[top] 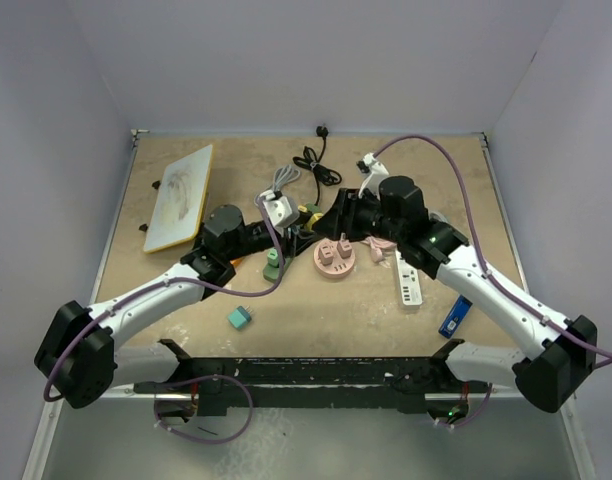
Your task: Insert the plug
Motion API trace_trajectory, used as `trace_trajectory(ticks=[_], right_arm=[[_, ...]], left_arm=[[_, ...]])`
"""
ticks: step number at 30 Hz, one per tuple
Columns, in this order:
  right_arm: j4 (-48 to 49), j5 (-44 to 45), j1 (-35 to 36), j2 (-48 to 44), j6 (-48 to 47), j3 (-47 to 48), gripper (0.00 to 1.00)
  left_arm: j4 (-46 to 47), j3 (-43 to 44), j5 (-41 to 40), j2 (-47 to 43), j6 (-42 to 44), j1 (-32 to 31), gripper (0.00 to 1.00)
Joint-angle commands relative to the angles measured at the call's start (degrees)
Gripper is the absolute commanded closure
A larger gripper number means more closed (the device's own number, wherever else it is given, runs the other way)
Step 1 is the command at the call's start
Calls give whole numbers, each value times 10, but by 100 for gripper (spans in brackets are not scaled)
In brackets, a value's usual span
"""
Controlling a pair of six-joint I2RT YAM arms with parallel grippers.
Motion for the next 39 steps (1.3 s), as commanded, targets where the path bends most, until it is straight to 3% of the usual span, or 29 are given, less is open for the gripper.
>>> trace_trajectory(ticks=[1,8,12,16,18,25,30,39], right_arm=[[5,-46,1,-1,-14,16,44],[11,-77,1,19,-14,9,53],[23,-85,1,26,-15,2,68],[26,-55,1,19,-16,-1,93],[26,-14,1,7,-14,-5,99],[5,247,-2,-48,-39,-16,100],[-33,372,-16,-36,-55,-19,100],[-75,392,-140,-32,-8,-93,100]], left_arm=[[50,15,58,-6,40,-2,69],[10,16,58,-17,72,-2,71],[0,16,57,-21,76,-2,70],[-14,22,23,-27,50,-2,56],[-18,20,-2,-38,37,-2,46],[-21,-13,-195,-133,-17,-1,42],[-82,0,-263,-188,-77,-1,41],[-179,-37,-363,-299,-190,-1,39]])
